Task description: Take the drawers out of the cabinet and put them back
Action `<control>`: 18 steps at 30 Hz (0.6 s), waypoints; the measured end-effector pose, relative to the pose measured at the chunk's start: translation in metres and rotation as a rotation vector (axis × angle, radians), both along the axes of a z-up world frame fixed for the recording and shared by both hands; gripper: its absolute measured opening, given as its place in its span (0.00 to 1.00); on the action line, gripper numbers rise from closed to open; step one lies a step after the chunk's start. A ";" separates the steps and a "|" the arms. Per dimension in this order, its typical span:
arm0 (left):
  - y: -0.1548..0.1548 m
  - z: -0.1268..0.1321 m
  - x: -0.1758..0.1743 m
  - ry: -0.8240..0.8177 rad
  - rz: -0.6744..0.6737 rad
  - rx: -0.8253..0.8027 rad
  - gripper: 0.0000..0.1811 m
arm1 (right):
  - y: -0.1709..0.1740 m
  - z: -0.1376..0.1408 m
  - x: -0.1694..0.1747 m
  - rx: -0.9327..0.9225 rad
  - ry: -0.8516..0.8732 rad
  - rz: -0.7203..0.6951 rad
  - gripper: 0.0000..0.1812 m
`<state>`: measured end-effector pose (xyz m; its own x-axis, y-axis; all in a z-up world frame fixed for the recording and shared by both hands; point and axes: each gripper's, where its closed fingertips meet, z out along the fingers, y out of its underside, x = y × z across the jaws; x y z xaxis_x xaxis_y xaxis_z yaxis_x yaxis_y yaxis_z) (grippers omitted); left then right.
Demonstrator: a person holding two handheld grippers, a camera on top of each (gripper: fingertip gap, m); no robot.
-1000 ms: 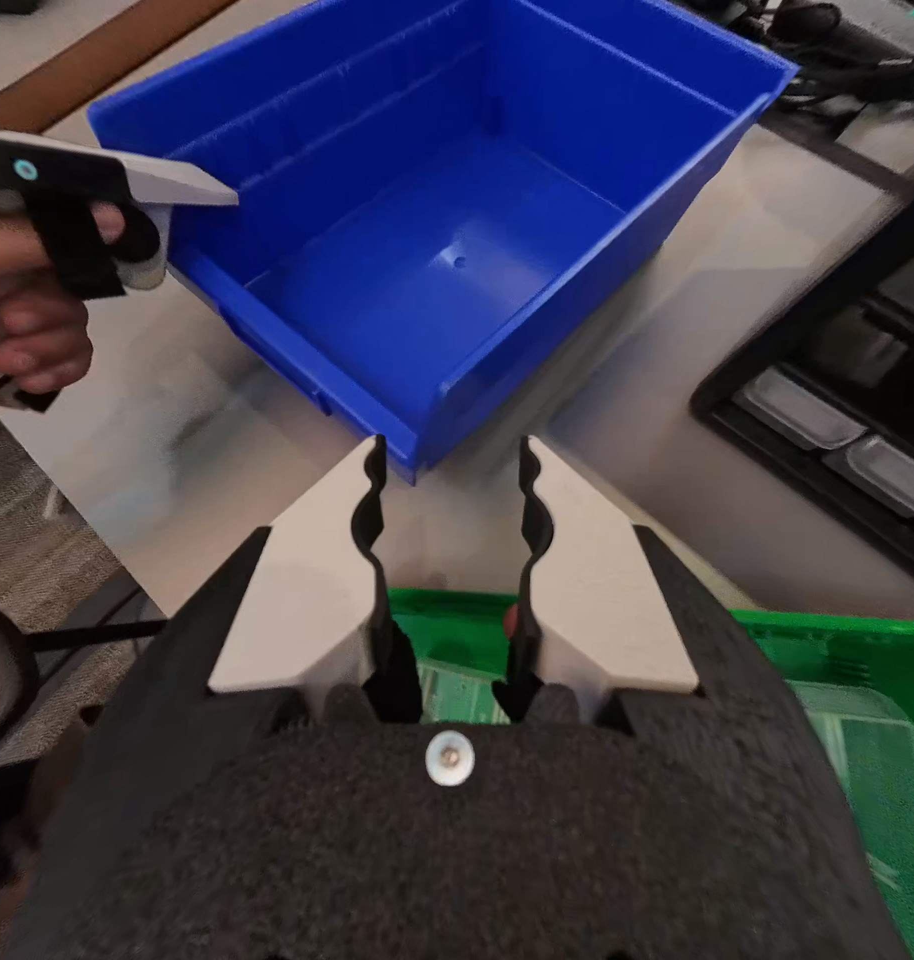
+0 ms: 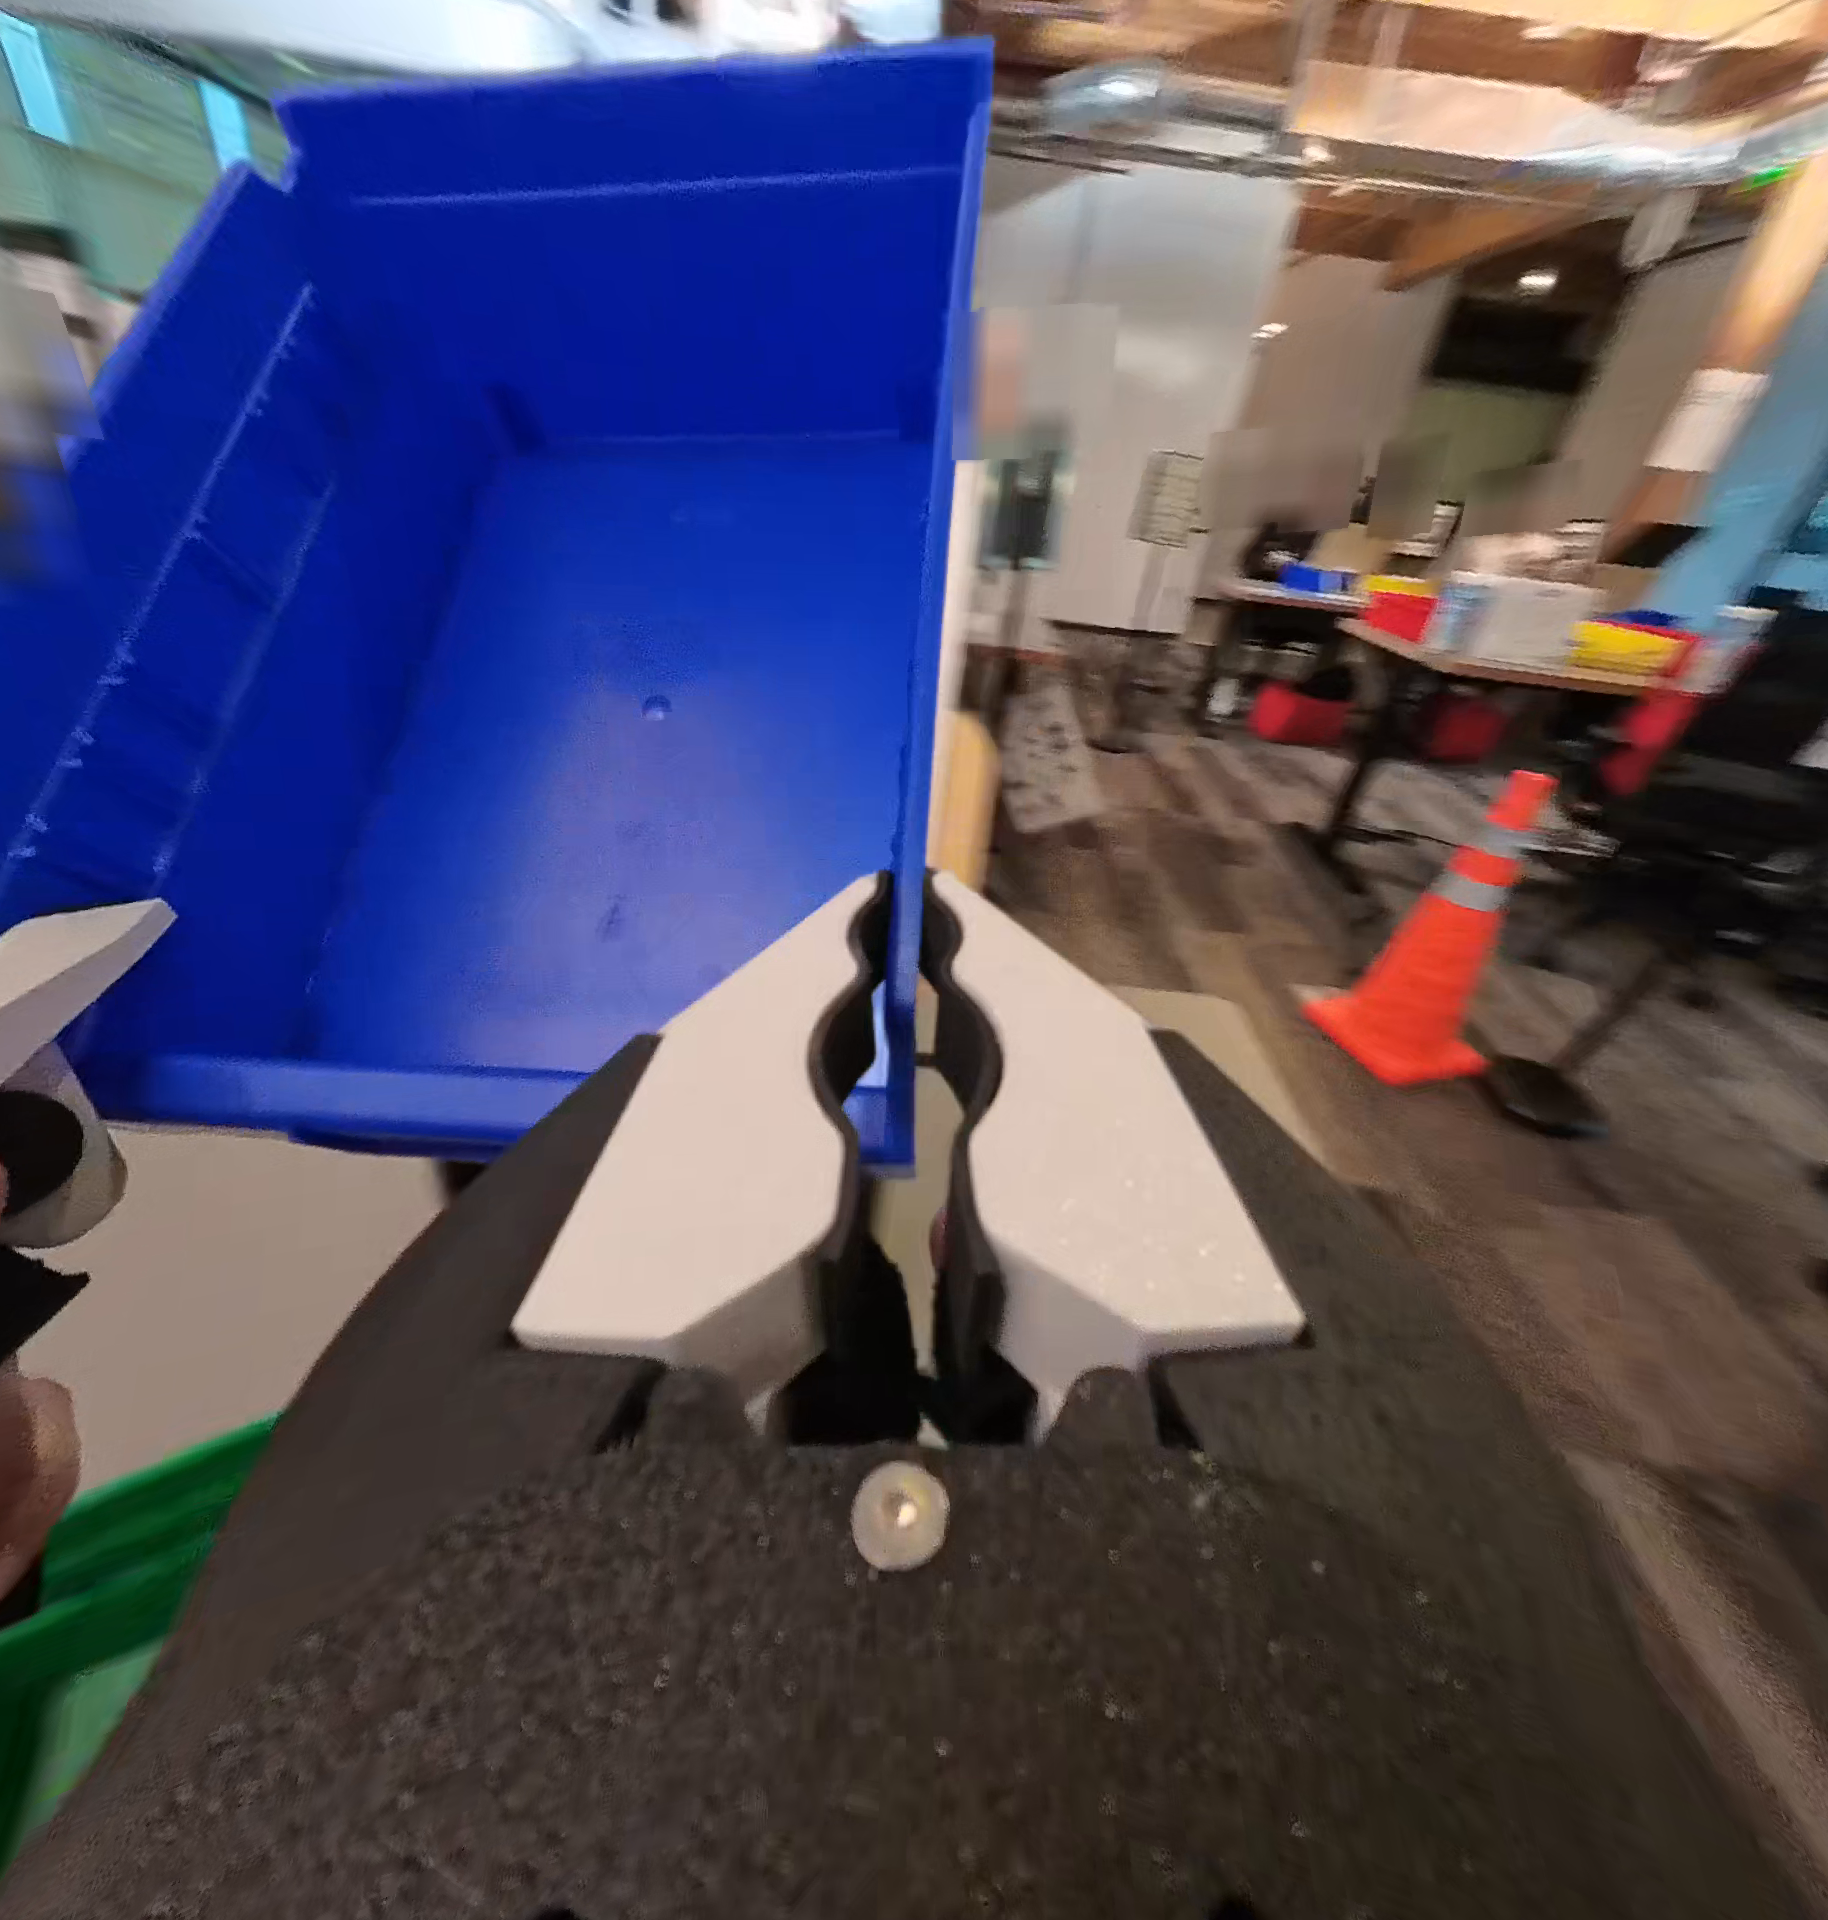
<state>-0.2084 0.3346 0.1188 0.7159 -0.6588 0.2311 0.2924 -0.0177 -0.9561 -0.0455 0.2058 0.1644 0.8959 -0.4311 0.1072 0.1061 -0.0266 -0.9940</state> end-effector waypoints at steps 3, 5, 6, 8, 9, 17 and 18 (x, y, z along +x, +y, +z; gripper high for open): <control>-0.068 -0.022 0.102 -0.015 -0.168 -0.112 0.02 | -0.085 -0.008 0.081 -0.068 0.005 -0.180 0.01; -0.117 -0.050 0.165 0.002 -0.259 -0.186 0.02 | -0.138 -0.026 0.130 -0.120 0.028 -0.290 0.01; -0.140 -0.069 0.194 0.032 -0.295 -0.211 0.02 | -0.161 -0.039 0.154 -0.149 0.035 -0.341 0.01; -0.177 -0.110 0.243 0.120 -0.344 -0.245 0.02 | -0.192 -0.070 0.195 -0.209 0.060 -0.405 0.01; -0.190 -0.131 0.261 0.157 -0.354 -0.269 0.02 | -0.198 -0.089 0.214 -0.233 0.084 -0.413 0.01; -0.150 -0.254 0.299 0.387 -0.154 -0.388 0.02 | -0.111 -0.232 0.291 -0.321 0.346 -0.248 0.02; -0.134 -0.263 0.297 0.405 -0.118 -0.402 0.02 | -0.093 -0.243 0.292 -0.316 0.359 -0.227 0.02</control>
<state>0.0888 0.2010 -0.1440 0.7264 -0.6567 0.2028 -0.1209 -0.4126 -0.9029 0.2468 0.1124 -0.0787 0.7881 -0.6147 -0.0327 -0.2825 -0.3140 -0.9064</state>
